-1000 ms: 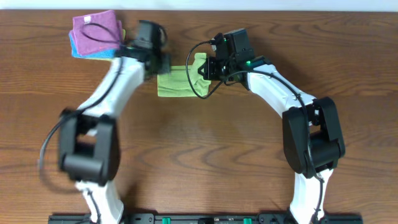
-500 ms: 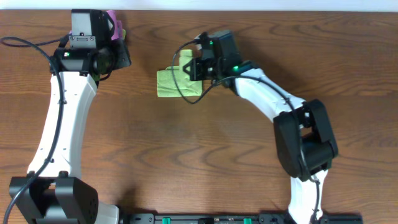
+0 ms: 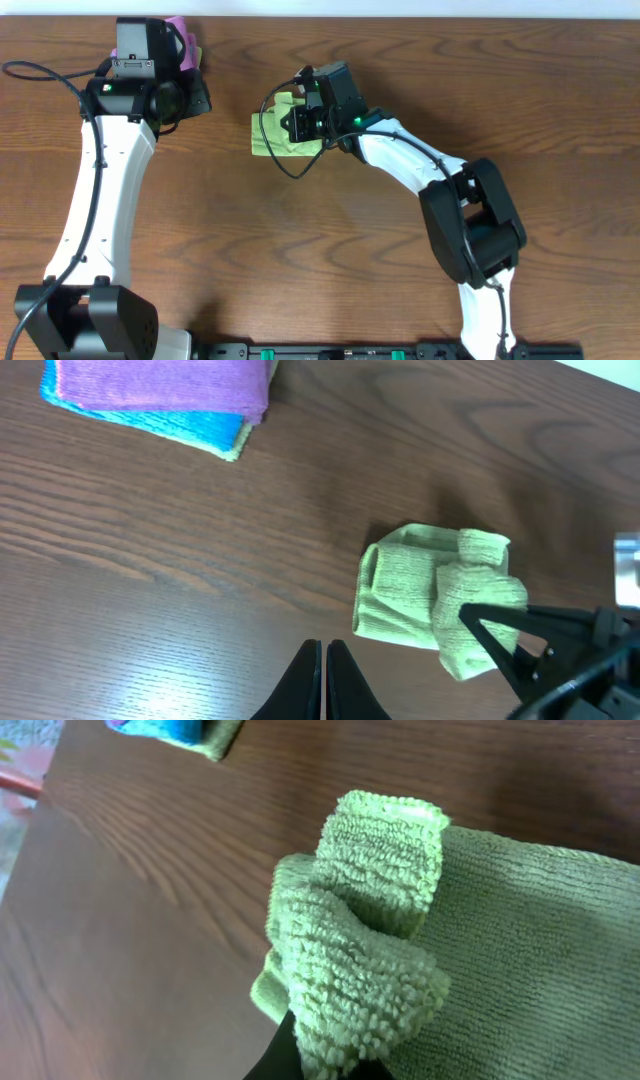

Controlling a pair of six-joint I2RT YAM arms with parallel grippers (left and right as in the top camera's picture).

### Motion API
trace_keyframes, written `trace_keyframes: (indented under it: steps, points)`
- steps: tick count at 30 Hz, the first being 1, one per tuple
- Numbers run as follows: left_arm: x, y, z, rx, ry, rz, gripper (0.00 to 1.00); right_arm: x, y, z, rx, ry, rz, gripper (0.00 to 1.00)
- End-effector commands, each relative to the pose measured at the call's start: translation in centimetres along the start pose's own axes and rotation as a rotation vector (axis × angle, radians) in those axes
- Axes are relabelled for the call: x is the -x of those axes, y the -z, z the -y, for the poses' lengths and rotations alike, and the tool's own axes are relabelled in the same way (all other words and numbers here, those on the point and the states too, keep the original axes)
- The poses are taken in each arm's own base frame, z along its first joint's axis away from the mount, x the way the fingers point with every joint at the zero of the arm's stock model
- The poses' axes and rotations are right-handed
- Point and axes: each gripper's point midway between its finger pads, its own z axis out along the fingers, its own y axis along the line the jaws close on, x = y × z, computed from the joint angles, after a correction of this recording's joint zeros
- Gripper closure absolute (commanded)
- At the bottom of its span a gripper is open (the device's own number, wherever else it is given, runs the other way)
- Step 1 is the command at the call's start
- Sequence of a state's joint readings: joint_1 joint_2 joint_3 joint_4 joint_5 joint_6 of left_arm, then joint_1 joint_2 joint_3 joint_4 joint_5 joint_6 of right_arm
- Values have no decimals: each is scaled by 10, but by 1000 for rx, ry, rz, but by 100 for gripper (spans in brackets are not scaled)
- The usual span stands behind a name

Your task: Fold the cloth

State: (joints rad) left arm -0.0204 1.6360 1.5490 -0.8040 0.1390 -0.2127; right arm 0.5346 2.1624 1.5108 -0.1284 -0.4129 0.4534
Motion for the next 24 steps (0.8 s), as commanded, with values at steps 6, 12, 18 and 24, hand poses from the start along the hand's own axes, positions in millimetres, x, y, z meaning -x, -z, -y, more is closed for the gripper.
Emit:
trace_keyframes:
  steps: [6,12,18,24]
  points:
    - [4,13,6,-30,3,26,94,-7,-19,-1,-2,-28,2,91]
    - [4,13,5,-29,3,26,94,0,-23,-26,69,-44,39,46]
    - [5,12,4,-24,3,28,94,-9,-24,-45,145,-36,1,34]
    - [5,12,4,-22,3,28,94,-10,-23,-47,158,-51,-7,31]
